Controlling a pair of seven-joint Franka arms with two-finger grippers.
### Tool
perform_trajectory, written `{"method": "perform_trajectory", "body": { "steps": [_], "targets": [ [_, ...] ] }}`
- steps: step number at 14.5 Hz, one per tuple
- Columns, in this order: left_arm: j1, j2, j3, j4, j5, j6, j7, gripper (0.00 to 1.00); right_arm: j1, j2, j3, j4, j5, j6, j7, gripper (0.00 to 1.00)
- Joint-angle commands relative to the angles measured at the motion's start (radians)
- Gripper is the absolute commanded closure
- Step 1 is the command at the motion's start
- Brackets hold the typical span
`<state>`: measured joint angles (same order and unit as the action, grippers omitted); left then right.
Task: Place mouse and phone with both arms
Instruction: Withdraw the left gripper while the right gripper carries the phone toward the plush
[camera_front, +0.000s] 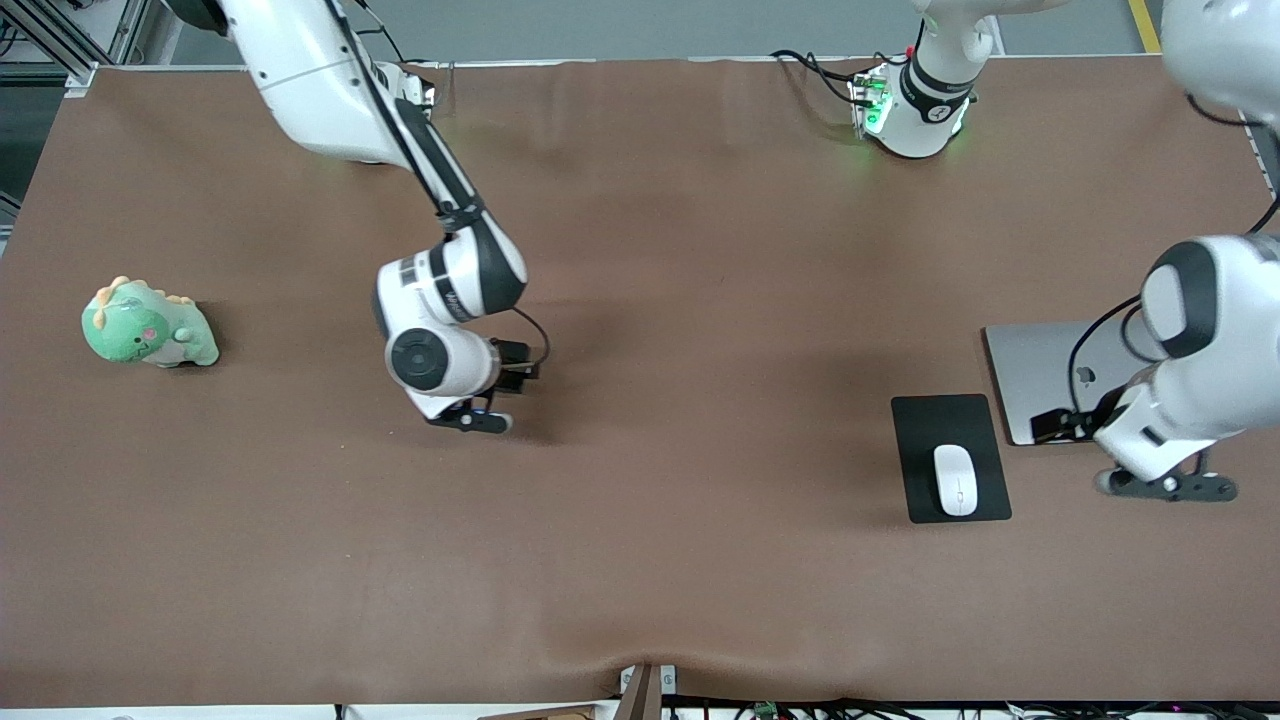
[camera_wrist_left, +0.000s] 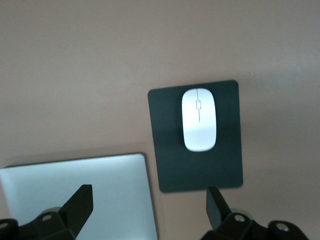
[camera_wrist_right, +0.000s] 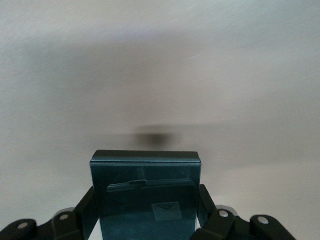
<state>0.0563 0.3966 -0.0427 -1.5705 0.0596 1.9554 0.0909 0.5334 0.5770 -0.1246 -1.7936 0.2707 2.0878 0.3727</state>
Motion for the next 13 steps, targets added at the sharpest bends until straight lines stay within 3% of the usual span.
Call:
{"method": "perform_trajectory", "body": {
  "steps": [1,6,13],
  "targets": [
    [-0.003,-0.12,-0.022,-0.034,-0.02,-0.085,0.009,0.0,-0.067,-0.103,-0.004,-0.137,-0.007,0.017,-0.124,1.0],
    [0.0,-0.266,-0.083,-0.037,-0.029,-0.257,-0.011,0.0,-0.153,-0.16,-0.006,-0.302,-0.007,0.173,-0.267,1.0],
    [0.004,-0.349,-0.092,-0.011,-0.032,-0.348,0.015,0.0,-0.363,-0.157,-0.013,-0.345,-0.011,0.19,-0.57,1.0]
  ]
}}
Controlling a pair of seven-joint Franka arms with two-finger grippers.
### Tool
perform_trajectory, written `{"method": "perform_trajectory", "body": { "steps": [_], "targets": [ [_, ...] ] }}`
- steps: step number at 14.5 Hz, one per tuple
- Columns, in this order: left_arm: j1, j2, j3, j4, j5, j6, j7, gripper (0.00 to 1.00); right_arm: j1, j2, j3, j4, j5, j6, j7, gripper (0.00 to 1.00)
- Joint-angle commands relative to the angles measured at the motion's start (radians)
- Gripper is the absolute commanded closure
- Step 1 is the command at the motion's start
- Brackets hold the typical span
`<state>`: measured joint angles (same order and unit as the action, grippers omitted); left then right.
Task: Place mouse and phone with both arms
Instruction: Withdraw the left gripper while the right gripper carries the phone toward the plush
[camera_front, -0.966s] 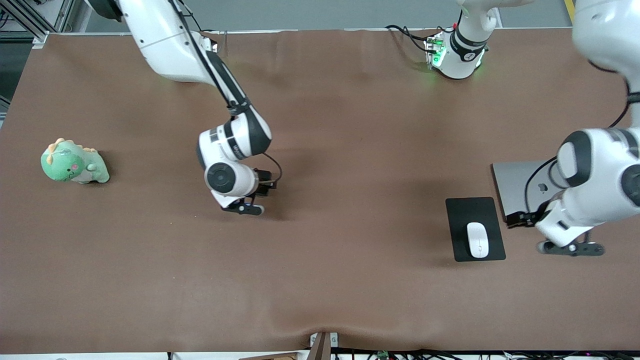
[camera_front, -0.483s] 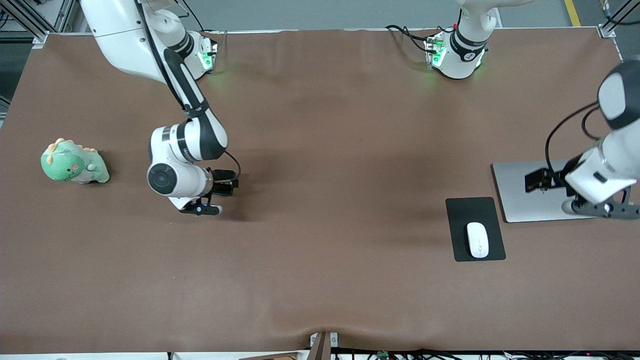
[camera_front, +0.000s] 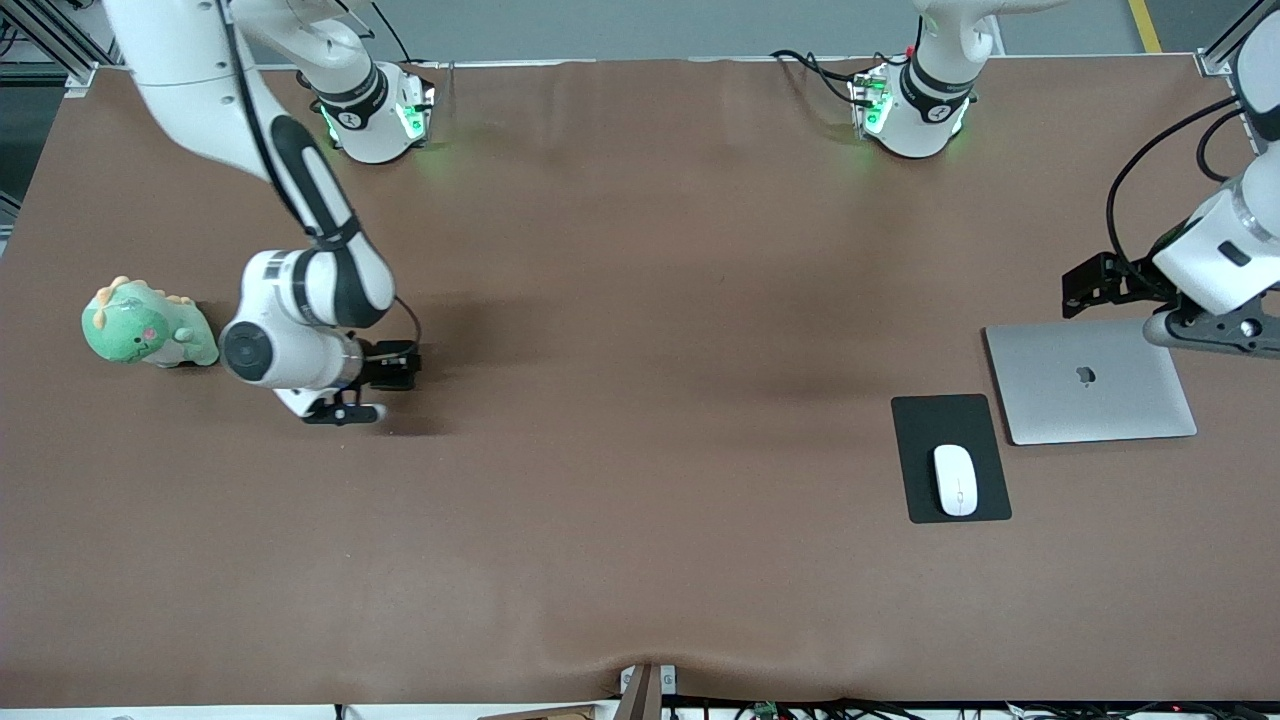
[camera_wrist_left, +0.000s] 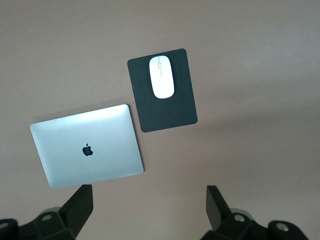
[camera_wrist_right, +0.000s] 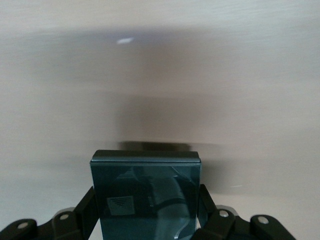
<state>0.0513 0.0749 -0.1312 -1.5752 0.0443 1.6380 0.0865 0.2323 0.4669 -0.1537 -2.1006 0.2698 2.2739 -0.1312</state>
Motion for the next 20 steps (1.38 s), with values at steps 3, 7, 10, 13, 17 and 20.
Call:
{"method": "perform_trajectory", "body": {
  "steps": [3,7,10,13,17,20],
  "targets": [
    [-0.005,-0.053,0.008,0.004,-0.02,-0.047,0.018,0.0,-0.131,-0.04,0.008,-0.036,-0.075,0.012,-0.133,1.0],
    [-0.062,-0.099,0.067,-0.006,-0.023,-0.098,0.013,0.0,-0.201,-0.031,0.008,-0.029,-0.141,0.022,-0.202,1.0],
    [-0.074,-0.106,0.067,-0.005,-0.024,-0.115,0.006,0.0,-0.217,-0.004,0.008,-0.032,-0.176,0.059,-0.202,1.0],
    [-0.093,-0.107,0.07,-0.005,-0.026,-0.127,-0.004,0.0,-0.223,0.002,0.008,-0.035,-0.176,0.062,-0.202,0.94],
    [-0.108,-0.119,0.084,-0.002,-0.026,-0.138,-0.002,0.0,-0.226,0.012,0.009,-0.027,-0.176,0.049,-0.203,0.0],
    [-0.082,-0.112,0.082,-0.005,-0.079,-0.138,-0.004,0.0,-0.208,0.013,0.009,-0.016,-0.178,0.045,-0.202,0.0]
  ]
}}
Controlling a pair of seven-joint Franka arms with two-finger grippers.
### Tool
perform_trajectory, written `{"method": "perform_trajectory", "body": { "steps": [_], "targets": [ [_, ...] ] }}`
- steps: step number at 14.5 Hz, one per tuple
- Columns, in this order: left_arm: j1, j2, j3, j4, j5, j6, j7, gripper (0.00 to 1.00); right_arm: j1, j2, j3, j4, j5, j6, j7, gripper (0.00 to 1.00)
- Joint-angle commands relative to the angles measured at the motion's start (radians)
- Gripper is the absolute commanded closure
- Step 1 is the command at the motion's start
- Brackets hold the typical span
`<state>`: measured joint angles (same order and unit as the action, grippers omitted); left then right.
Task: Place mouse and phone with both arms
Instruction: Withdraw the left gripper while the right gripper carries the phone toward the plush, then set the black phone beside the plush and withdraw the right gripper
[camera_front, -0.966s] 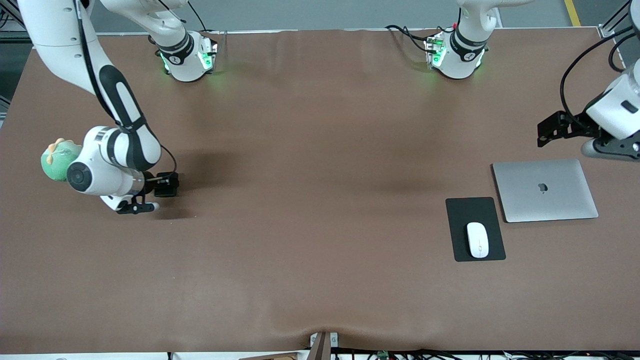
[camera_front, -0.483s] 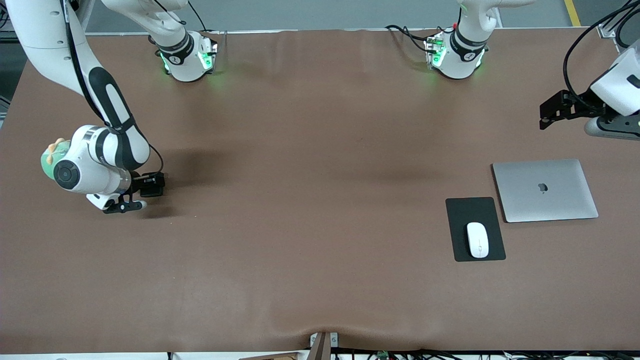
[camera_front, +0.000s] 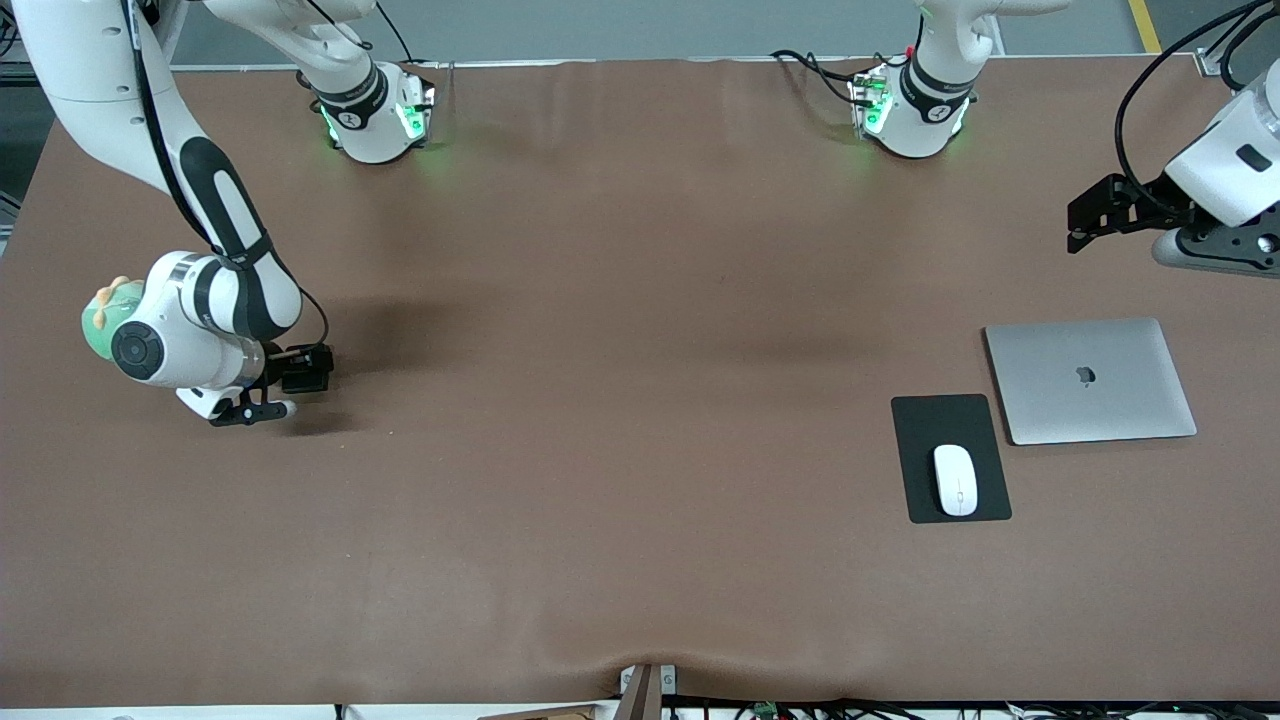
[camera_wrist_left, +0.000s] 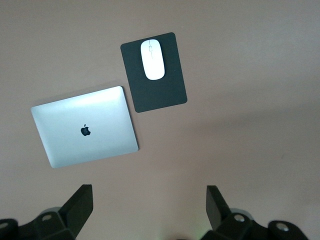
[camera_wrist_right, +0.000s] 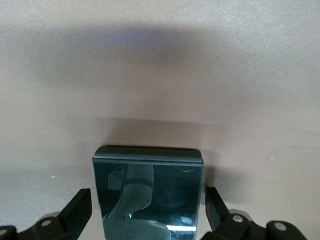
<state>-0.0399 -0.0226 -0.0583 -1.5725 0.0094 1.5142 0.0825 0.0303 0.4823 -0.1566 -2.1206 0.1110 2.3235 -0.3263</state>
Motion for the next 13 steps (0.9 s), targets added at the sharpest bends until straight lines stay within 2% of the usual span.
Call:
{"method": "perform_trajectory", "body": {
  "steps": [1,6,10,13],
  "targets": [
    [0.011,-0.013,0.009,-0.004,-0.048,-0.014,-0.001,0.0,-0.007,-0.002,0.014,0.023,-0.017,-0.004,-0.007,0.0],
    [0.014,-0.013,0.011,-0.004,-0.046,-0.014,-0.013,0.0,-0.016,0.001,0.017,0.174,-0.005,-0.03,-0.028,0.0],
    [0.011,-0.013,0.003,-0.001,-0.039,-0.016,-0.083,0.0,-0.038,0.018,0.017,0.44,-0.005,-0.327,-0.062,0.0],
    [0.008,-0.008,0.002,0.0,-0.034,-0.028,-0.079,0.0,-0.032,0.032,0.017,0.589,-0.005,-0.409,-0.059,0.0]
  ]
}}
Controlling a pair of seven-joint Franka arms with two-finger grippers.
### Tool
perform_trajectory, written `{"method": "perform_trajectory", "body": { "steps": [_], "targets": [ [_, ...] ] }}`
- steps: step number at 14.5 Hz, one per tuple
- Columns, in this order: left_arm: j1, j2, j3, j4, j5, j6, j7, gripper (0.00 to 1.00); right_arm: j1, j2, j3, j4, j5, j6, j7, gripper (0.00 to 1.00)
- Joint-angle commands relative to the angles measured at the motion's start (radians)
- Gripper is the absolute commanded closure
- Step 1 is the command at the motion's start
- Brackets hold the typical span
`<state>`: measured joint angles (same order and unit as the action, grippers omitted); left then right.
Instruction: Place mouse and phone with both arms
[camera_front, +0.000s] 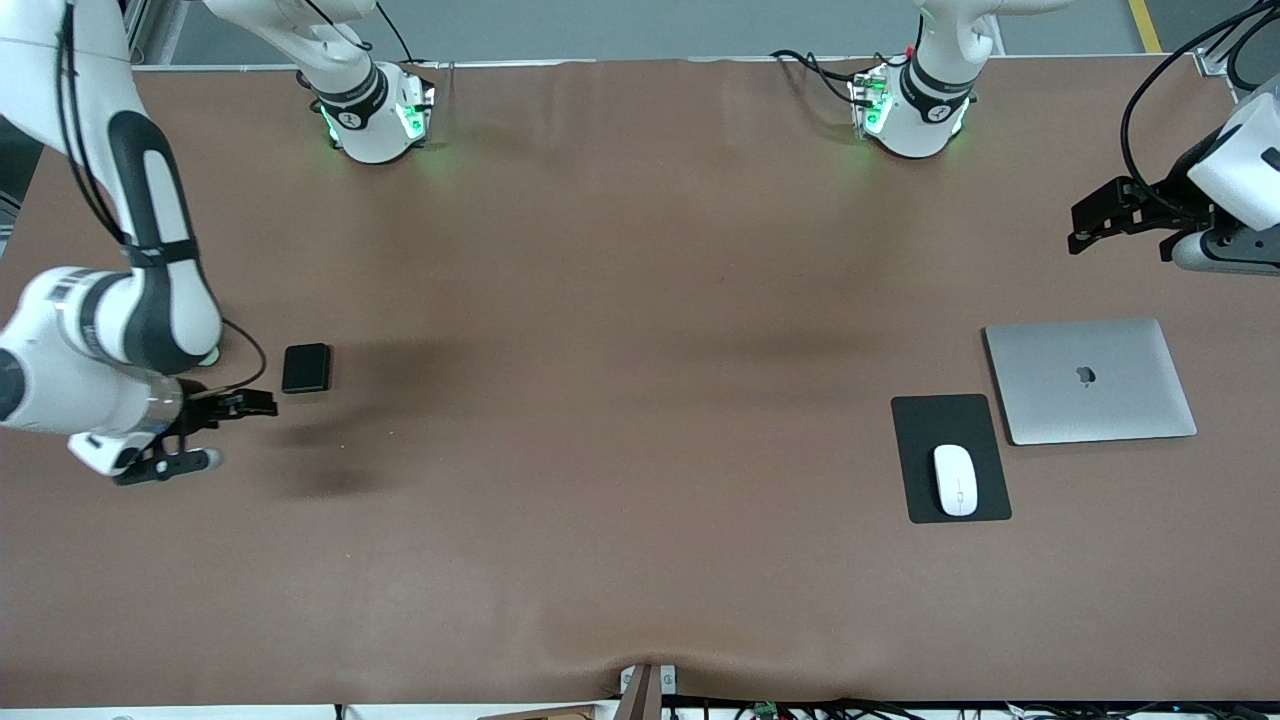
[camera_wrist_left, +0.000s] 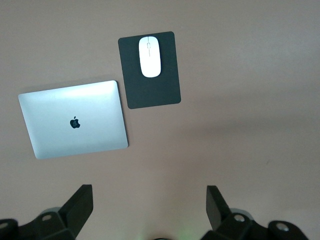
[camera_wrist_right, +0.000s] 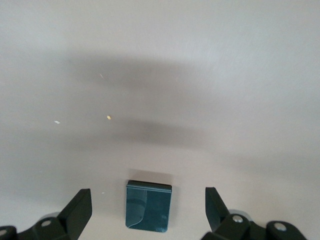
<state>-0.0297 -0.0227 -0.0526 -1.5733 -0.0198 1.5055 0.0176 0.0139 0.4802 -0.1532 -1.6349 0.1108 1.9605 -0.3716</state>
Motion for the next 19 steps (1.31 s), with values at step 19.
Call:
{"method": "perform_trajectory", "body": {
  "steps": [19],
  "targets": [
    [0.004,0.001,0.0,0.024,-0.002,-0.034,-0.014,0.0,-0.017,-0.058,-0.008,0.509,-0.022,-0.038,-0.012,0.0]
  ]
}}
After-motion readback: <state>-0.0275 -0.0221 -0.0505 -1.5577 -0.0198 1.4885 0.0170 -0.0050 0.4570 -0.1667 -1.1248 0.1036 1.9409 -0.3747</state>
